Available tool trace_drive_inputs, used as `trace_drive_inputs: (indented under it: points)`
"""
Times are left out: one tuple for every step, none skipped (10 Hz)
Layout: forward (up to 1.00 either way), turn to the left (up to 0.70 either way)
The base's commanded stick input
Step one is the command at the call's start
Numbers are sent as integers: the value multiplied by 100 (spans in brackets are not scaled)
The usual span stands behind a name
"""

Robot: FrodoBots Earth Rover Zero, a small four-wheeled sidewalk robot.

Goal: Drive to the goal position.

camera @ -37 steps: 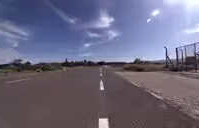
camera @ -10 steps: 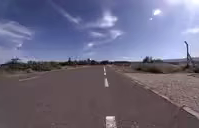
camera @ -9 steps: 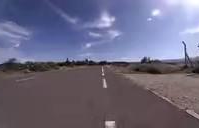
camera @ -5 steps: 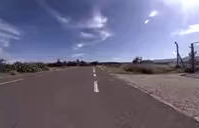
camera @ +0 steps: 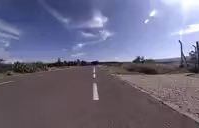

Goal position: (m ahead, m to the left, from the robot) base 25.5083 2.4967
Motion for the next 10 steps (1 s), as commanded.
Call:
trace_drive_inputs:
  points:
    - [100,0]
    - [100,0]
    - [100,0]
    - [100,0]
    - [100,0]
    - [100,0]
    - [100,0]
    - [100,0]
    - [100,0]
    - [100,0]
